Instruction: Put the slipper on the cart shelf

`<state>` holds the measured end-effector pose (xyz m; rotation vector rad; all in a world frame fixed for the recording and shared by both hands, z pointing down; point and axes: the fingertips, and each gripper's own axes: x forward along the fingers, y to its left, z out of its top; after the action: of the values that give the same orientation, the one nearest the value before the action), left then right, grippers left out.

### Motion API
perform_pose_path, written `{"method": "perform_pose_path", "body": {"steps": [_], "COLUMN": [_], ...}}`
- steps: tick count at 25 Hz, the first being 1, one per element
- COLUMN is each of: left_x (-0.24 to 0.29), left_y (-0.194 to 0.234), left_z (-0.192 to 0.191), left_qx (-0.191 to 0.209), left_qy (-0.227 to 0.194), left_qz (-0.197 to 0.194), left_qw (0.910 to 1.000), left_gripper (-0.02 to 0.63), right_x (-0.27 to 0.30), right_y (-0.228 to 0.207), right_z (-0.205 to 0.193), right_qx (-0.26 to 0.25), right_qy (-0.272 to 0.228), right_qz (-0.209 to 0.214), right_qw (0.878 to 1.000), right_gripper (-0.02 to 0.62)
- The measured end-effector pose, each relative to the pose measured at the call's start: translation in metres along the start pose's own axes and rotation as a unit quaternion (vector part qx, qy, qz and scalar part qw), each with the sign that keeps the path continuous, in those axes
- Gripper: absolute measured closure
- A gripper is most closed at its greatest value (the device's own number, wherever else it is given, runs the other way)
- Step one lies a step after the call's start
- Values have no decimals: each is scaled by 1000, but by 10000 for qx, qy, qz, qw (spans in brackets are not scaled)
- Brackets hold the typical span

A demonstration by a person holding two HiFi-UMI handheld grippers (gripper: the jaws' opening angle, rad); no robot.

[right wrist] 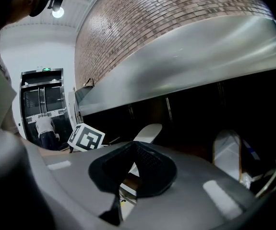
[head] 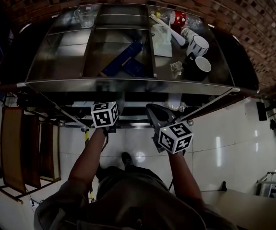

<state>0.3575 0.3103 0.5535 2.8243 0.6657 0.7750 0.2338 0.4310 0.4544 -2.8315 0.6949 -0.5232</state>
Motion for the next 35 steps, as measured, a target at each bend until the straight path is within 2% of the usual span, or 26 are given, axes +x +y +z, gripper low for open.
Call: {"method": "perform_pose_path", "body": {"steps": [7,12,19,25,30,33,35], "left_x": [44,55,57,31,-6,-36,-58], "left_y": [-11,-16,-29,-35,-40,-40,-38], "left_z": [4,9,11,20,18,17,15], "left_qx": [-98,-102,133,355,457,366,307], "left_qy": [-219,-305,-324,-472,-530,-556,-501], "left_qz": [61,137,-190,-256,-432,-567,-650], "left_qw": [9997,9994,9992,9979,9966,9962,9962], "left_gripper": [592,592,565,471,471,475,524], "right_x": [-19,-30,-27,-20,-5,6,14], "right_y": [-27,-38,-30,-19,7,28,43], "right_z": [-11,-15,-13,-4,9,16,18], "right_qx": [104,142,90,18,-19,-71,-113], "right_qy": [65,80,26,-52,-275,-394,-409], "right_qz": [-316,-423,-242,-53,242,429,546], "right_qw": [9994,9990,9997,10000,9993,9983,9976], "right_gripper": [597,597,597,597,597,597,597]}}
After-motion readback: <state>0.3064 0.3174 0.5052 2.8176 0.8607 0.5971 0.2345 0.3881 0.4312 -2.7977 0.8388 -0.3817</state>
